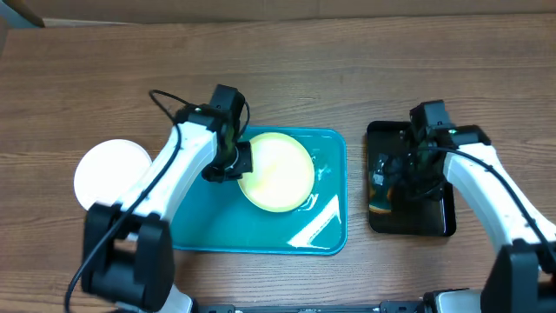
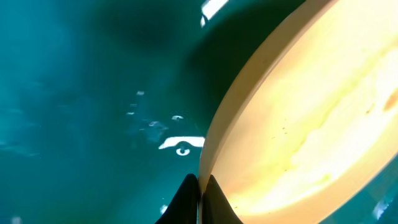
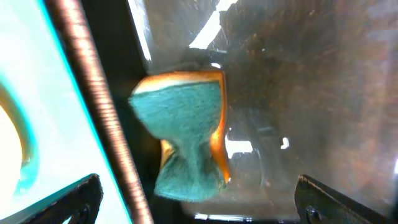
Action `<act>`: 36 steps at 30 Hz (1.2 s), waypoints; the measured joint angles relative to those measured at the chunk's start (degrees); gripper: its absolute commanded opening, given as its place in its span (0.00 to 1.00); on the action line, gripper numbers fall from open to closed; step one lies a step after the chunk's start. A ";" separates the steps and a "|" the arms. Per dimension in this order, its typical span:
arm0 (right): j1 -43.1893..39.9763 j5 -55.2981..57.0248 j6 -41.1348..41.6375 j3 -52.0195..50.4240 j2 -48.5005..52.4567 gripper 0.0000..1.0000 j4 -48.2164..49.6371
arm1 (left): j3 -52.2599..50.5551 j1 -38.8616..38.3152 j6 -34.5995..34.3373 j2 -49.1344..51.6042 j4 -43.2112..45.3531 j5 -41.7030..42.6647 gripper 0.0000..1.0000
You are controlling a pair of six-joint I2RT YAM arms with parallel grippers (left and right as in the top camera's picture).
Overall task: Clean dirty plates on tray and stack at the side
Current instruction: 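Lift the yellowish plate off the teal tray with the left gripper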
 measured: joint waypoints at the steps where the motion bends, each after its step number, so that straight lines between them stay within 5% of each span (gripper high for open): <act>1: 0.00 0.11 -0.09 0.79 -0.98 1.00 -0.57 | 0.00 0.00 0.00 -1.36 -0.09 -1.11 0.04; 17: 0.00 0.72 -2.32 2.84 -10.03 1.00 -5.42 | 0.00 -1.75 -1.31 -15.54 -3.02 -28.57 0.04; 36: 0.00 0.70 -2.69 2.84 -10.03 1.00 -5.70 | 0.00 -28.52 -1.31 -15.56 -2.86 -62.86 0.04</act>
